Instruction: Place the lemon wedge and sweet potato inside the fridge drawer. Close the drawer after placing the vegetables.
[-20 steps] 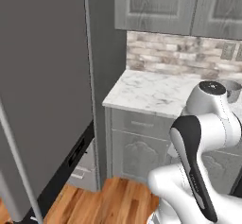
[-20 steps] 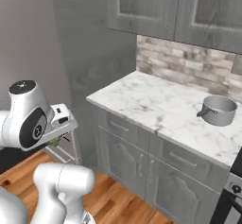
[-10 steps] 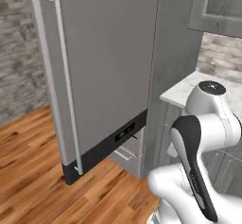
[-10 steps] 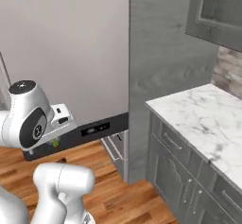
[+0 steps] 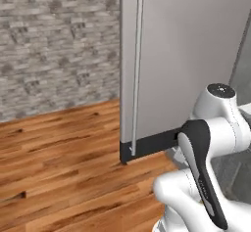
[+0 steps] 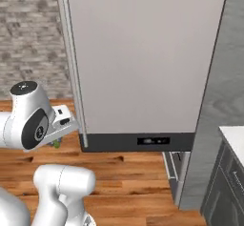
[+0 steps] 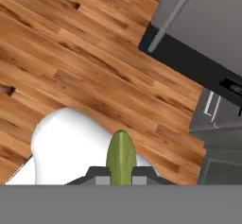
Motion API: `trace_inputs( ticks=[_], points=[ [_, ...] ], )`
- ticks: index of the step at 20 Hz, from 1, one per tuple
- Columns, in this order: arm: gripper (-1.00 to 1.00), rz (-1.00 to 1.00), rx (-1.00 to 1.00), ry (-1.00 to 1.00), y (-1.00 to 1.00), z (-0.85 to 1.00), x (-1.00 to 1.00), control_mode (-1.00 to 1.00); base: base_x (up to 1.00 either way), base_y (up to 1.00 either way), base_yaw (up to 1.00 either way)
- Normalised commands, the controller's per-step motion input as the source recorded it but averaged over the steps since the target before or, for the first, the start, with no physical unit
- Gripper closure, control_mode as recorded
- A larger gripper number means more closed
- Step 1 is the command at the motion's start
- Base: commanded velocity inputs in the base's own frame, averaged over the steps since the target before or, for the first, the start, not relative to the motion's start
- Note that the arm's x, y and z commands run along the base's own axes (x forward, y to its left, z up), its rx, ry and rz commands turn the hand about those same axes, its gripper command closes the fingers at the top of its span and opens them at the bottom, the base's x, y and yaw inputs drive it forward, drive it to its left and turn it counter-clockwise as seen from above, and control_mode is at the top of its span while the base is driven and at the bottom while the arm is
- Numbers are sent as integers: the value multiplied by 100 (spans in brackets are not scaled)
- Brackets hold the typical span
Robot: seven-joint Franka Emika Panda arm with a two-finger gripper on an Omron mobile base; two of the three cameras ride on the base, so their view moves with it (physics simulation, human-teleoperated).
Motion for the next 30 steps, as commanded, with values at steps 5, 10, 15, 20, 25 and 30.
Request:
trace_inputs(
  ticks=[5,10,15,20,25,30],
  points=[
    [100,0,0,0,0,0,0,100,-22,59,72],
    [100,0,0,0,0,0,0,100,19,63,53],
    [100,0,0,0,0,0,0,100,97,45,13],
    [100,0,0,0,0,0,0,100,100,22,-11],
    [100,0,0,0,0,0,0,100,100,19,-31],
    [100,0,0,0,0,0,0,100,100,16,-39]
  ],
)
